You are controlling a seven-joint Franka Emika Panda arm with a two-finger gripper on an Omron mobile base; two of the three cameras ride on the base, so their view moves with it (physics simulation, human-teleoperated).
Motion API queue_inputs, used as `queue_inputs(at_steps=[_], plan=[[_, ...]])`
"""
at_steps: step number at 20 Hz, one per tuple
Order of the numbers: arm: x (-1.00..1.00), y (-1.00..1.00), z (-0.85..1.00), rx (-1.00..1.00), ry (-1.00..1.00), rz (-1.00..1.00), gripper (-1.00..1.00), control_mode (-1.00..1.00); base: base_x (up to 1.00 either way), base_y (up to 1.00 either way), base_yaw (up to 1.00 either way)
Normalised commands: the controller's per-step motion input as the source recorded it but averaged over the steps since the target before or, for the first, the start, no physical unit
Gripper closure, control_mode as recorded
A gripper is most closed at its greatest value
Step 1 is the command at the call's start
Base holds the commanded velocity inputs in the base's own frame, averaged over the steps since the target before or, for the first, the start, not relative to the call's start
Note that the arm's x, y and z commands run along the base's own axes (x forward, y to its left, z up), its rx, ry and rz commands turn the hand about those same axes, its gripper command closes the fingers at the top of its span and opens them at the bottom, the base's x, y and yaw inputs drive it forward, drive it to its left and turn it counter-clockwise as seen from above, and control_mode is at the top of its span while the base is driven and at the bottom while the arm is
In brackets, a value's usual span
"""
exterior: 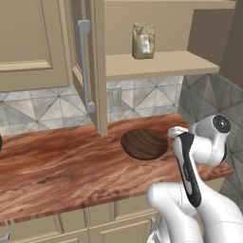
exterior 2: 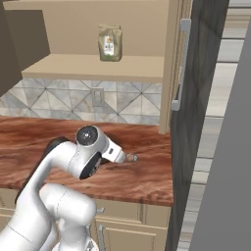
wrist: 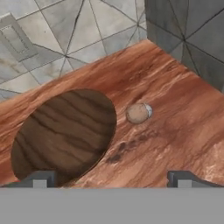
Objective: Pick the egg and butter from the fridge and place them by the bowl for mixing.
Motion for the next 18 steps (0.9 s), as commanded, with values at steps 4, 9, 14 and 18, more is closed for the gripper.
queue_inputs(at_steps=[4,9,14,18], plan=[[-0.42,0.39,0.44,-0.16,0.0,0.12,-1.0,-1.0,0.0,0.0,0.0],[-0.43,0.38,0.36,-0.13,0.04,0.0,-1.0,-1.0,0.0,0.0,0.0],[-0.5,0.31,0.25,-0.07,0.01,0.0,-1.0,-1.0,0.0,0.0,0.0],[-0.57,0.24,0.11,-0.03,-0.02,0.01,-1.0,-1.0,0.0,0.0,0.0]])
